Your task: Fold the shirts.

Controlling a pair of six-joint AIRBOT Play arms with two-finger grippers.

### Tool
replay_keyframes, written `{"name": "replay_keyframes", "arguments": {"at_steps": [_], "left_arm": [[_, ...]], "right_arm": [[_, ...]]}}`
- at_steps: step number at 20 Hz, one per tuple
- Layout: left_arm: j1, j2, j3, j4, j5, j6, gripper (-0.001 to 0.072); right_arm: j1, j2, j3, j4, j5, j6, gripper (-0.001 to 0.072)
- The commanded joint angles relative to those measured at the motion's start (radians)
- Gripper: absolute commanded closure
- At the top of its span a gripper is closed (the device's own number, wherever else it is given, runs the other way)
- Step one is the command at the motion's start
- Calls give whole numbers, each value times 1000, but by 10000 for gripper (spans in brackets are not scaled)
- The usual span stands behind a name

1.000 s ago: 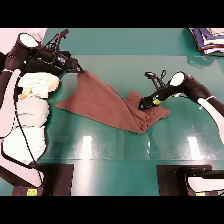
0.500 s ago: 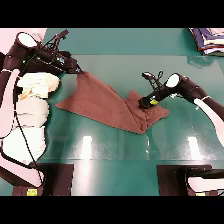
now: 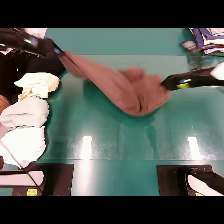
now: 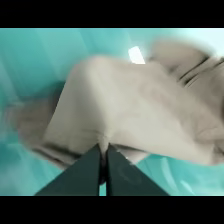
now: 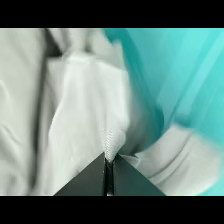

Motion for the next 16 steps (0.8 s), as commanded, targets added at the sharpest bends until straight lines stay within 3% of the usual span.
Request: {"name": "replay_keyframes", "arguments": {"at_steps": [1,5,9,12,16], "left_arm": [[54,225,9,0,36,-5,675],[54,439,9,-39,95,-9,675],[54,584,9,-29,142,-12,675],[54,594,-32,24,119,-53,675],[54,583,-343,36,115,-65,675]], "right_arm": [[-175,290,1,3,-10,54,699],[-343,502,1,13,69,62,699],[-451,602,1,13,201,77,698],[-476,584,-18,53,327,80,699],[-406,531,-216,138,384,90,699]]}}
